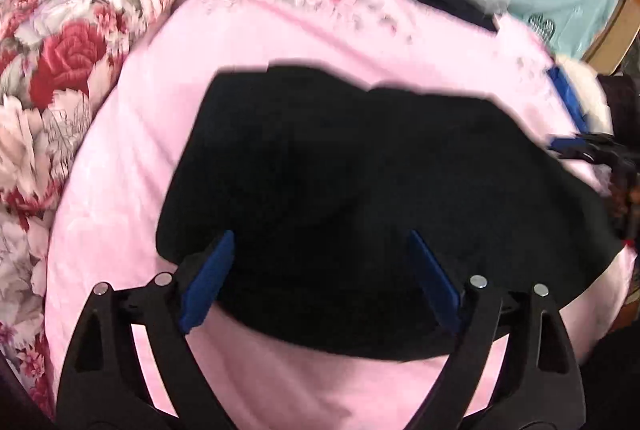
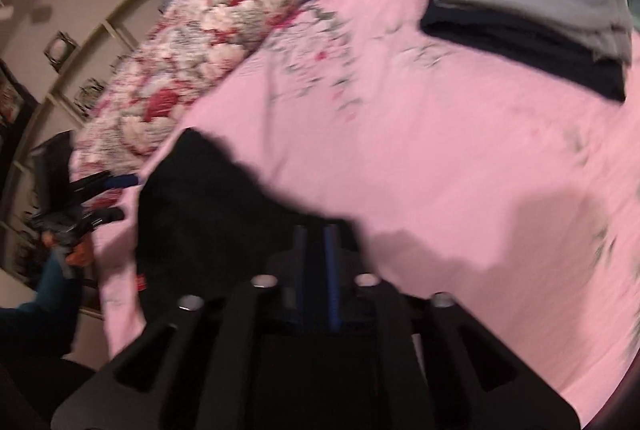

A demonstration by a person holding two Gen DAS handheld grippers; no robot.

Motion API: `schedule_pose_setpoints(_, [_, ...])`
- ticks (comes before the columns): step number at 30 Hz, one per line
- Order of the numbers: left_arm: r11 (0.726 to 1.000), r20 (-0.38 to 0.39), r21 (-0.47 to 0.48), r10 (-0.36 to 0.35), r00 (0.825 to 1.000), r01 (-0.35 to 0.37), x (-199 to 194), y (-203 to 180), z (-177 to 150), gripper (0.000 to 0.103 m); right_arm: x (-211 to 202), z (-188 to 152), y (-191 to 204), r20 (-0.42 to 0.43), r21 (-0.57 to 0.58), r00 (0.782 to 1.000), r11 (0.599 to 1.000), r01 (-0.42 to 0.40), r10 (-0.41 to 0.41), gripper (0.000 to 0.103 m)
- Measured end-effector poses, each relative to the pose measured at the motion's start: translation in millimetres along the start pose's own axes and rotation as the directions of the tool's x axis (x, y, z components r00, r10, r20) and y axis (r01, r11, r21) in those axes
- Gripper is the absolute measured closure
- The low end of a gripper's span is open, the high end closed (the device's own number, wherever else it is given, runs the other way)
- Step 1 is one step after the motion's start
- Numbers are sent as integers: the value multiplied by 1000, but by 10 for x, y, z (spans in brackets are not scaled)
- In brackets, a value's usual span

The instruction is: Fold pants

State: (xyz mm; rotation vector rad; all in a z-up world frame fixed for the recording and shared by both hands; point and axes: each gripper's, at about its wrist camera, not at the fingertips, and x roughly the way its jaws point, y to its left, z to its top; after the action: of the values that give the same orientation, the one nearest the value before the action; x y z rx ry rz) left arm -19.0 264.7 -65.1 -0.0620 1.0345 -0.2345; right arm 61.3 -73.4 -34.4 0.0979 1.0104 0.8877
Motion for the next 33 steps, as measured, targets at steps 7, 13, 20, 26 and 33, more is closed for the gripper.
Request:
schedule_pose_setpoints(7, [998,93,16,-54,994,53,-452,-262,-62,15,-606,-1248,-98,-113,198,978,961,193,-173,72])
schedule_pose_setpoints(13, [958,56,181,-238,970,225,-361,-1219,-46,10,-2591,-2430,-212,273,621,854,759,195,-443,40])
schedule_pose_setpoints(20, [933,-120,336,-96,988,132,194,-1768,-337,10,-3284,-4013,-198,321,886,733,464,-9,-600,34])
schedule_pose_setpoints(26, [954,-91,252,-143,986,161,-33,-1611,-284,10,-3120,-4082,-402,310,898,773,436,-48,-553,34])
schedule_pose_setpoints(33, [962,-101,186,-183,978,199,7,-1459,-223,10,-2970,-3751,-670,74,911,854,384,152,-515,34])
